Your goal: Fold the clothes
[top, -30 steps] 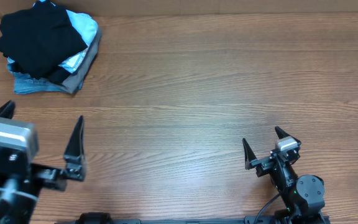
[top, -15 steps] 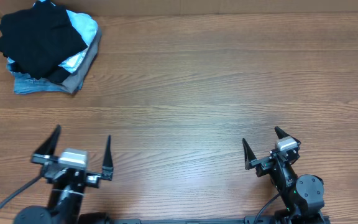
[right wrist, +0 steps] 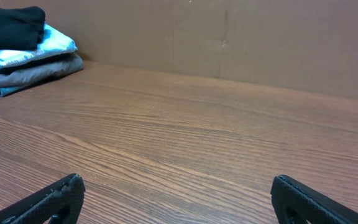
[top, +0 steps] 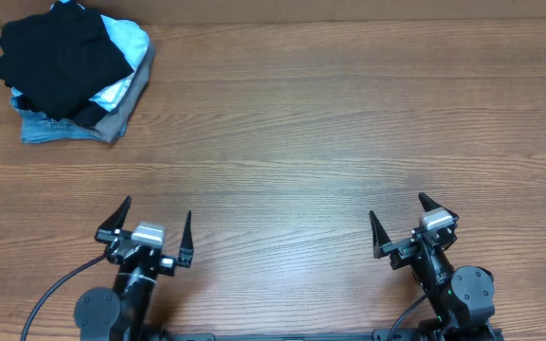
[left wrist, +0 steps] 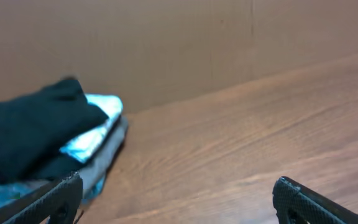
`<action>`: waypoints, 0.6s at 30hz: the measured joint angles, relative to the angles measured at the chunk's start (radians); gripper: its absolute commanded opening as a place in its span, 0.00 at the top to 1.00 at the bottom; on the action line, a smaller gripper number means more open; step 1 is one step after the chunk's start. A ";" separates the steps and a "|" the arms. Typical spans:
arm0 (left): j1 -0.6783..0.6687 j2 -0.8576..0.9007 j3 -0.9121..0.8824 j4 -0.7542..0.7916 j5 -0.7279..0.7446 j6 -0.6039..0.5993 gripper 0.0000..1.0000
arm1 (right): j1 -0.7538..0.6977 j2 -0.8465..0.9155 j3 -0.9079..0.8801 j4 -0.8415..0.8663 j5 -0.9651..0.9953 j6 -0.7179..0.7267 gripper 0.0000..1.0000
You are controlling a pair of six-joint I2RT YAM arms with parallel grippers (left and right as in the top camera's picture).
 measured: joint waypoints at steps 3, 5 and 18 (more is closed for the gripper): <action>0.000 0.000 -0.035 0.005 -0.014 0.000 0.00 | 0.000 0.000 0.000 0.001 0.000 0.000 0.00; 0.000 0.000 -0.054 0.006 -0.028 0.000 0.00 | 0.000 0.000 0.000 0.001 0.000 0.000 0.00; 0.000 -0.002 -0.175 0.060 -0.050 0.000 0.00 | 0.000 0.000 0.000 0.000 0.000 0.000 0.00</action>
